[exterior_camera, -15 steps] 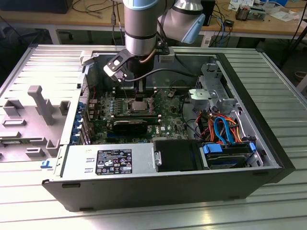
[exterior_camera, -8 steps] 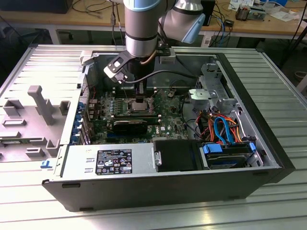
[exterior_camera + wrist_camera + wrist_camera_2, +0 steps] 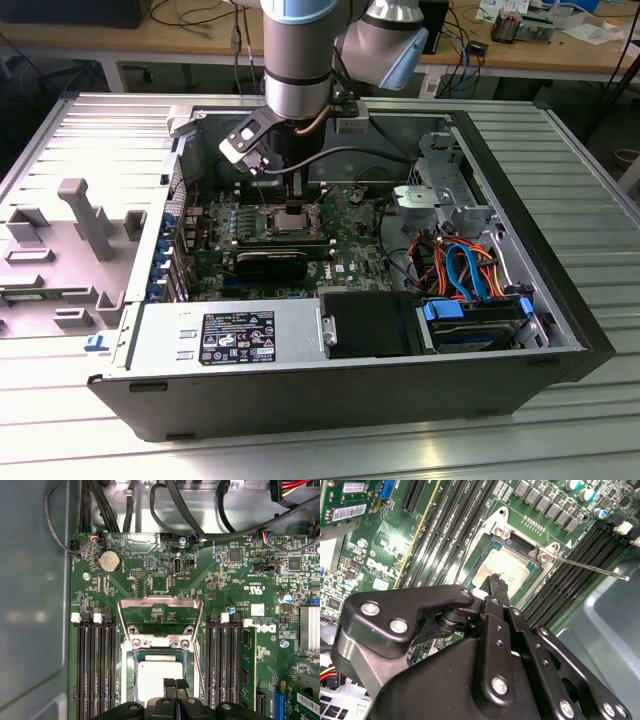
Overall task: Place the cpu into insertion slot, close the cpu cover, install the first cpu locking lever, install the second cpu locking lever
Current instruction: 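Close the cpu cover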
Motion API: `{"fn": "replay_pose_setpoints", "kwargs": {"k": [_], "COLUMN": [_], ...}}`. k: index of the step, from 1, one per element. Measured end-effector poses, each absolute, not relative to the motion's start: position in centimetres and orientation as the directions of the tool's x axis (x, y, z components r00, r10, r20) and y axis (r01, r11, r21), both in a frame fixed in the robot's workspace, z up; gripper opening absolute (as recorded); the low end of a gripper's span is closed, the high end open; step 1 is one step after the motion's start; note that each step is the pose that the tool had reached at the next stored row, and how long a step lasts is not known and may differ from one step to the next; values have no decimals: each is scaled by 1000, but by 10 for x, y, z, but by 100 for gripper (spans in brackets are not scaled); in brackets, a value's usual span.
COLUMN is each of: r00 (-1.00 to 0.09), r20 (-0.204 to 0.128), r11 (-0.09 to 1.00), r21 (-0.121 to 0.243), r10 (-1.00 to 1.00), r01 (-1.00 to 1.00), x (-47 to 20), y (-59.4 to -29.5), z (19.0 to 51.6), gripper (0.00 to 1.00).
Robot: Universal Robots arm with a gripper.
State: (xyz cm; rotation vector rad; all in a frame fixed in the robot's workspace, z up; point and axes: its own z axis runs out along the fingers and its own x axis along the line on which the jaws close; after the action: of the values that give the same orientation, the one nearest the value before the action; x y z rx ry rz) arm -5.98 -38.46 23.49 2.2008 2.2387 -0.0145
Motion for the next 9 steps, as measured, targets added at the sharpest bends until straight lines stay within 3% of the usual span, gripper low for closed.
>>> {"fn": "replay_pose_setpoints", "kwargs": {"k": [9], "r00": [-17], "r20": [-7], "r11": [17], "r21": [-5], "r10": [1000], "r01": [1000], "x": [-53], "y": [-385], "z": [235], "gripper": [11]}}
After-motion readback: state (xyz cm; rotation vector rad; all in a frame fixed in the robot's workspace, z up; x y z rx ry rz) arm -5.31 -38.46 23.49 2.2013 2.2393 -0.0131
